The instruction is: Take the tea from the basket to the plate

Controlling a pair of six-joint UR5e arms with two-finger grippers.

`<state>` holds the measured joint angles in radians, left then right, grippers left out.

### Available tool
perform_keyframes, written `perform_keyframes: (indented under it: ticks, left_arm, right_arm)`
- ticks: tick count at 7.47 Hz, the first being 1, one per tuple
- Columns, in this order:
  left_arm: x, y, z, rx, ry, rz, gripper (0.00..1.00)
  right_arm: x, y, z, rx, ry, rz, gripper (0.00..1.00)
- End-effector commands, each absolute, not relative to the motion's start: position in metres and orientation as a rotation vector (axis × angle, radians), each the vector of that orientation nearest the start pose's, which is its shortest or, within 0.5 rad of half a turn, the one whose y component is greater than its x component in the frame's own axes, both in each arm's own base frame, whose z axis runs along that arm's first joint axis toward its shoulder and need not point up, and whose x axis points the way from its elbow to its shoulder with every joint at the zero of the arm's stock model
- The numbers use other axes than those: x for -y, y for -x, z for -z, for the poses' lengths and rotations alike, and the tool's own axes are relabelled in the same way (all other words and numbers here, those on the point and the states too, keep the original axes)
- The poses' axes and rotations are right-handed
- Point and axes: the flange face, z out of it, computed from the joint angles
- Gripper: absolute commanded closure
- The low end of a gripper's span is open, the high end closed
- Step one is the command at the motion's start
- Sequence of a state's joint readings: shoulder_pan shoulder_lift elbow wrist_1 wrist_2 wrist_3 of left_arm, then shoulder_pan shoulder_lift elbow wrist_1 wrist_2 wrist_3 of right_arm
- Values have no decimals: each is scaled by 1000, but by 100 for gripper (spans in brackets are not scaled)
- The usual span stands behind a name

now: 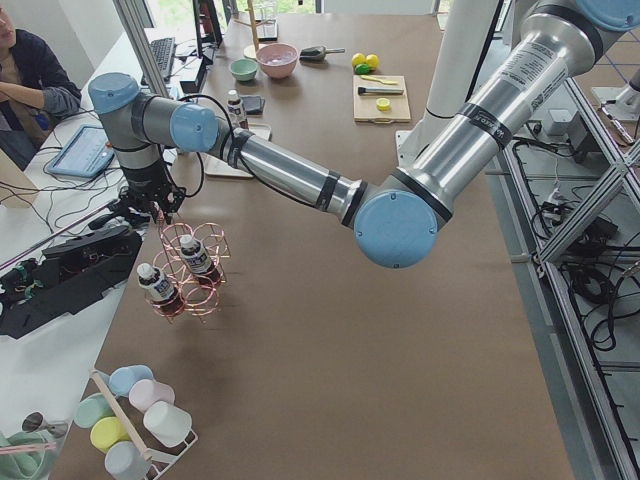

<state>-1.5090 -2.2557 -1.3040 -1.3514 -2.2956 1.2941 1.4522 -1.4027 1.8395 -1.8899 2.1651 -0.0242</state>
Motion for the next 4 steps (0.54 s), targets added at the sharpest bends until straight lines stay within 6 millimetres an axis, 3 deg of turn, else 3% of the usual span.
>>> perform_keyframes:
  ticks: [1, 2, 4]
  left_arm:
    - [759, -4, -412, -486, -678, -1450, 100]
    - [762, -19, -417, -476, -694, -1480, 100]
    - [762, -19, -416, -477, -692, -1479, 100]
  right_arm:
    - [506, -40, -567, 778, 2, 100, 0]
    - [507, -33, -580, 776, 33, 98, 0]
    - [515, -29, -625, 789, 19, 107, 0]
